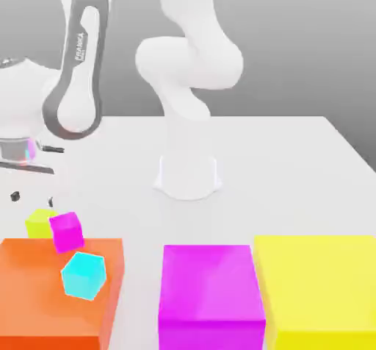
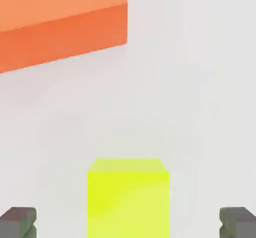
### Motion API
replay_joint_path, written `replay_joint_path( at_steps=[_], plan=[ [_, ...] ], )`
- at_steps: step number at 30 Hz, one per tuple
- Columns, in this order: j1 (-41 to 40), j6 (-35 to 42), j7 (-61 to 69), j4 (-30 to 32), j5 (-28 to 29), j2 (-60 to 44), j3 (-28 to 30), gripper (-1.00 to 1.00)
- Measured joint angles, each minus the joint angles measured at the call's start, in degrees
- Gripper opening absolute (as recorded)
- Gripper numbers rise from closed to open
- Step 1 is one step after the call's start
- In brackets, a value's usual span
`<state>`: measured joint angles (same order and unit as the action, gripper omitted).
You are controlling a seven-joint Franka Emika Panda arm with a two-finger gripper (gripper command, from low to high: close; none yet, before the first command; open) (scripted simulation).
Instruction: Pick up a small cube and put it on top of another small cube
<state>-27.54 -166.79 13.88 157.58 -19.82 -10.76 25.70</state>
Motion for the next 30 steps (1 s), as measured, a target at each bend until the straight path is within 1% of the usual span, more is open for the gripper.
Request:
replay_joint_path(
  at_steps=[2, 3, 4, 9, 10, 11, 13, 15, 17, 18, 23, 30],
  plan=[
    [-5.07, -2.79, 5.17, -1.17, -6.68, -4.14, -6.48, 0.0],
    [-8.14, -4.3, 7.04, -1.73, -9.03, -6.08, -10.06, 0.0],
    [-10.06, -5.28, 8.26, -2.09, -10.56, -7.31, -12.31, -1.0],
    [-10.07, -5.12, 8.21, -2.1, -10.51, -7.31, -12.3, -1.0],
    [-11.04, -5.65, 8.82, -2.27, -11.27, -7.92, -13.44, -1.0],
    [-10.19, -5.14, 8.12, -2.06, -10.39, -7.25, -12.4, -1.0],
    [-6.57, -2.98, 4.59, -1.1, -5.85, -4.23, -7.78, -1.0],
    [-3.5, -0.43, -0.77, 0.09, 1.28, -0.22, -3.08, -1.0],
    [-2.02, 2.38, -6.63, 1.22, 9.21, 4.21, 0.23, -1.0],
    [-1.7, 3.92, -8.34, 0.8, 11.41, 5.24, 0.8, -1.0],
    [0.6, 12.07, -11.17, -7.56, 12.45, 2.56, -0.68, -1.0],
    [8.92, 22.13, -28.13, -15.36, 15.29, 4.72, -5.54, -1.0]
  ],
)
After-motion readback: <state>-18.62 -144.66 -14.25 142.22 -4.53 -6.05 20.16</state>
